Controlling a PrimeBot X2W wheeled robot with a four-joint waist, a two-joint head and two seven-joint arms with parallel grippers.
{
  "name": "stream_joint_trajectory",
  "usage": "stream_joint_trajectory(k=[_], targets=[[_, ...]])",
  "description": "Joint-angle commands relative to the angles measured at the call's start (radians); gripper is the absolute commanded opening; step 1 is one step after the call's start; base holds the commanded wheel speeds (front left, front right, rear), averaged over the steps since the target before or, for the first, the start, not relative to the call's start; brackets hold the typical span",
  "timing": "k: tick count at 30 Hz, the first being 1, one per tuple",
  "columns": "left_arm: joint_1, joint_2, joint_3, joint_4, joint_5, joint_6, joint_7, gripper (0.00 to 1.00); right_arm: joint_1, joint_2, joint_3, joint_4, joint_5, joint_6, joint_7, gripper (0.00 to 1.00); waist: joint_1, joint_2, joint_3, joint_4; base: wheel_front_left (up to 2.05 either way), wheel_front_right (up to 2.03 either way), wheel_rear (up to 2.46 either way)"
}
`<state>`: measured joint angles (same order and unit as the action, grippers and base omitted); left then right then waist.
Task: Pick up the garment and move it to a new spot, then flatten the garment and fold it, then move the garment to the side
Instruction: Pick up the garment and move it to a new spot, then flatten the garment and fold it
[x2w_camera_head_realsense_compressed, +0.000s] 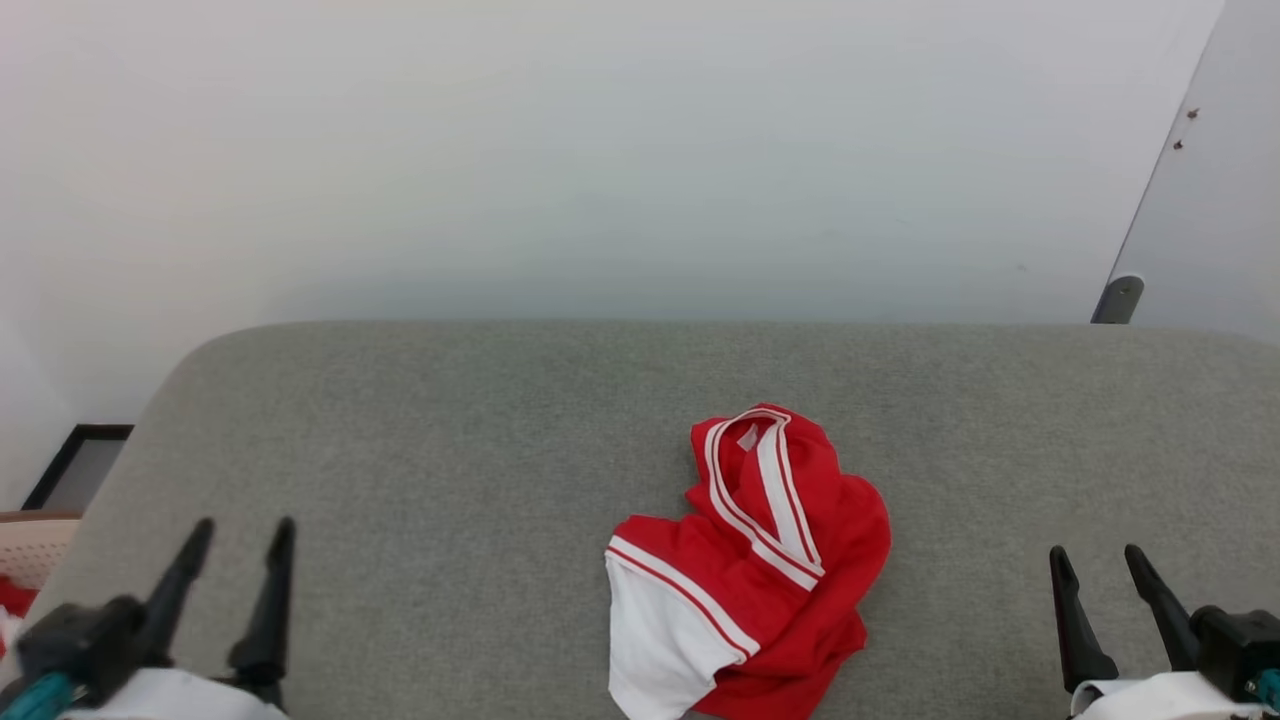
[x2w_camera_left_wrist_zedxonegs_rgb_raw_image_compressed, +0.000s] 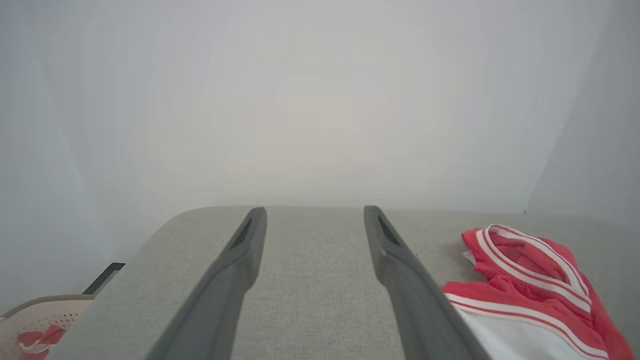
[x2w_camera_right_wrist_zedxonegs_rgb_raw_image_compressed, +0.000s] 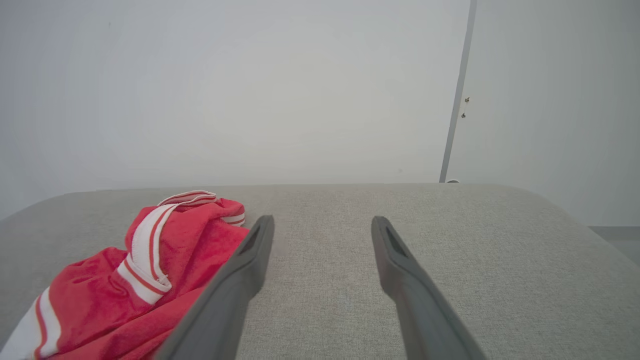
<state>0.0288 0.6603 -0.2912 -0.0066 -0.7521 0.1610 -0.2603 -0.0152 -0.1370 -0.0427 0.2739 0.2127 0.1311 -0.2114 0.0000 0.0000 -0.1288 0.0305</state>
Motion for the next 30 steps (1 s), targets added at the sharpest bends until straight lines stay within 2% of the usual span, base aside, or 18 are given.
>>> stream_joint_trajectory(k=[1, 9, 16, 23, 30], targets=[[0.019, -0.012, 0.028, -0.008, 0.019, -0.009, -0.005, 1.00, 0.012, -0.004, -0.001, 0.002, 0.001, -0.001, -0.006, 1.00, 0.0000, 0.0000, -0.003, 0.005, 0.00, 0.00, 0.00], [0.136, -0.103, 0.212, -0.015, 0.099, -0.111, -0.004, 1.00, 0.028, -0.013, -0.005, 0.001, 0.008, -0.001, -0.013, 1.00, 0.0000, 0.0000, -0.006, 0.018, 0.00, 0.00, 0.00], [0.179, -0.154, 0.300, 0.029, 0.131, -0.193, -0.004, 1.00, 0.037, -0.008, -0.008, -0.001, 0.003, -0.001, -0.016, 1.00, 0.0000, 0.0000, -0.006, 0.025, 0.00, 0.00, 0.00], [0.183, -0.186, 0.337, 0.056, 0.149, -0.231, -0.004, 1.00, 0.043, -0.004, -0.005, -0.005, 0.000, -0.001, -0.014, 1.00, 0.0000, 0.0000, -0.006, 0.030, 0.00, 0.00, 0.00], [0.182, -0.199, 0.349, 0.069, 0.154, -0.249, -0.004, 1.00, 0.038, -0.005, -0.002, -0.005, -0.003, -0.001, -0.012, 1.00, 0.0000, 0.0000, -0.004, 0.029, 0.00, 0.00, 0.00]])
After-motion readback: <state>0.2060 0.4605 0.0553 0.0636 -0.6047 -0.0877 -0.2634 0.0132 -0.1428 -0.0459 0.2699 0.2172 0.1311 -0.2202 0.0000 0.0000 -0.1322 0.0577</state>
